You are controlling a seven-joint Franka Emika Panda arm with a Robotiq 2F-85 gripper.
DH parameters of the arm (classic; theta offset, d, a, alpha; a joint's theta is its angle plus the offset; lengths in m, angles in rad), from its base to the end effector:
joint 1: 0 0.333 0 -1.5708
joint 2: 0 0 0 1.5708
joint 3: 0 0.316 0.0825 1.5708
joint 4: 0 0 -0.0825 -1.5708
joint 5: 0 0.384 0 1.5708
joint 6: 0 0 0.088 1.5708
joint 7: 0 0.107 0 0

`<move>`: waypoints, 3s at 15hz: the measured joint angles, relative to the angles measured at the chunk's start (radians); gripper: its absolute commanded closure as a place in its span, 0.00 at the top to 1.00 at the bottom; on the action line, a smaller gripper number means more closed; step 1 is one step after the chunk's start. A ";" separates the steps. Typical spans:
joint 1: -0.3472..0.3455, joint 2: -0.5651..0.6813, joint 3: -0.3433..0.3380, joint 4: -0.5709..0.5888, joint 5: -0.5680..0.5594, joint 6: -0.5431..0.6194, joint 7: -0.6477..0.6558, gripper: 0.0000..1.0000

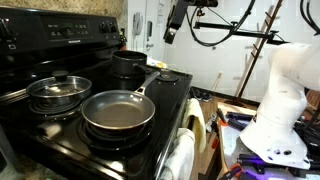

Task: Pick up the wooden spoon from the left side of the countertop and put it on the pan on the left side of the stove

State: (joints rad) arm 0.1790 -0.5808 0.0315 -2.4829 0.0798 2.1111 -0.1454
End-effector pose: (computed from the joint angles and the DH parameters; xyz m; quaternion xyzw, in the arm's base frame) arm 0.3843 0.0869 0.5091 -0.9816 -0.1577 -0.1034 0.0307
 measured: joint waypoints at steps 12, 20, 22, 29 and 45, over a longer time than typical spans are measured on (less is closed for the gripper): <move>0.164 0.327 0.039 0.193 0.150 -0.041 -0.361 1.00; 0.164 0.396 0.080 0.241 0.114 -0.127 -0.433 1.00; 0.165 0.462 0.112 0.291 0.101 -0.155 -0.480 1.00; 0.166 0.728 0.227 0.509 -0.035 -0.162 -0.638 1.00; 0.171 0.939 0.349 0.611 -0.036 0.013 -0.834 1.00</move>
State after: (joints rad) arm 0.3497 0.3581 0.3809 -1.8723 0.0438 2.1240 -0.9789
